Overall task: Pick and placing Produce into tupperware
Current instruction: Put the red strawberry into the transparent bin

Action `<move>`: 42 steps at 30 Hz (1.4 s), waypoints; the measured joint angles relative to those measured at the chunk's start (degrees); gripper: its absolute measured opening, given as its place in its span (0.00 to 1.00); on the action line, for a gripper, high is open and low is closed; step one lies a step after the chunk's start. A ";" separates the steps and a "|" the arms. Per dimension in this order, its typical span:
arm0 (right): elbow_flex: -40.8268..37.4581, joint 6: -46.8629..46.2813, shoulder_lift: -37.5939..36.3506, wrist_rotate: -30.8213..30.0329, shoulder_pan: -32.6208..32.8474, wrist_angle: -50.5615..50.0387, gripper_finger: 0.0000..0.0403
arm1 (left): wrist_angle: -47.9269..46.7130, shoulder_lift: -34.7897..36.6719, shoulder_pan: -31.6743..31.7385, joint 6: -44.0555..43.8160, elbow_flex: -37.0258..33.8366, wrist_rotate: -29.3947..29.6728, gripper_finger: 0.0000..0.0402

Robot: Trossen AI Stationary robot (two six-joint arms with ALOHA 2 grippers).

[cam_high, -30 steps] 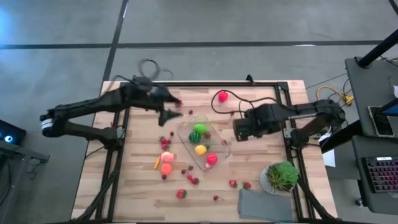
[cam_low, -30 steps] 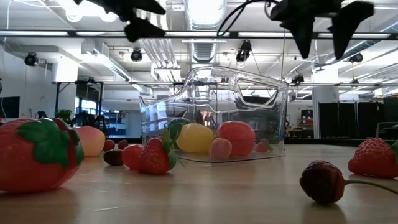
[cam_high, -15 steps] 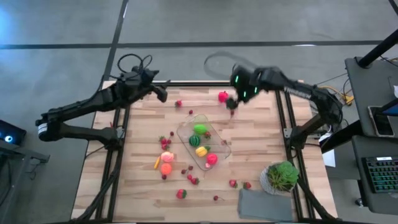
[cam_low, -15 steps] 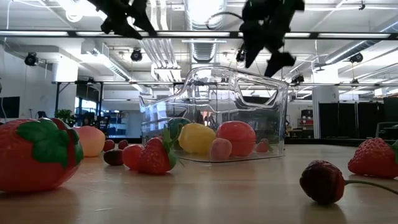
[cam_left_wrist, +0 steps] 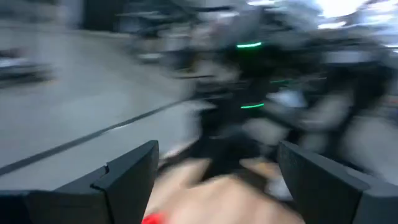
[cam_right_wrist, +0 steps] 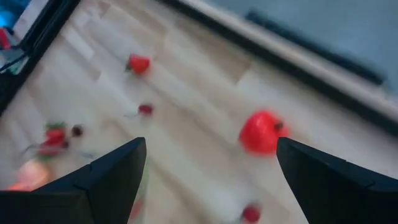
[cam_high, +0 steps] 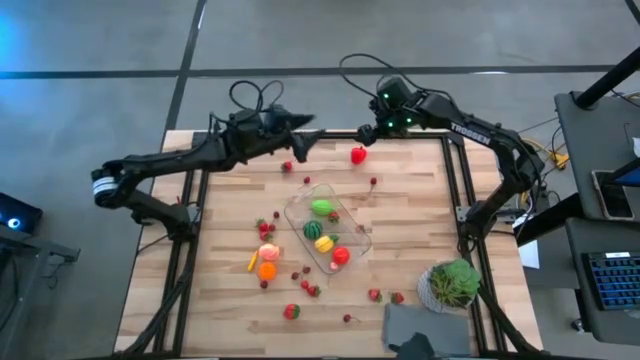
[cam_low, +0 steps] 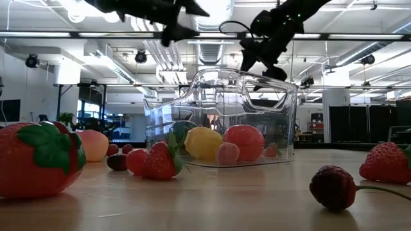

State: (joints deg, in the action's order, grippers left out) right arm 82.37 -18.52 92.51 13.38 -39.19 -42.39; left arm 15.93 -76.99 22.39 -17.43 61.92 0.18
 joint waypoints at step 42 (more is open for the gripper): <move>-24.11 12.78 -0.99 4.04 4.47 6.27 0.87 | 7.12 -0.87 -10.21 -32.56 3.27 1.33 0.78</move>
State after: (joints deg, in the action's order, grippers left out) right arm 58.26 -5.75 91.52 17.42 -34.72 -36.12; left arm 23.05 -77.87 12.19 -49.98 65.19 1.51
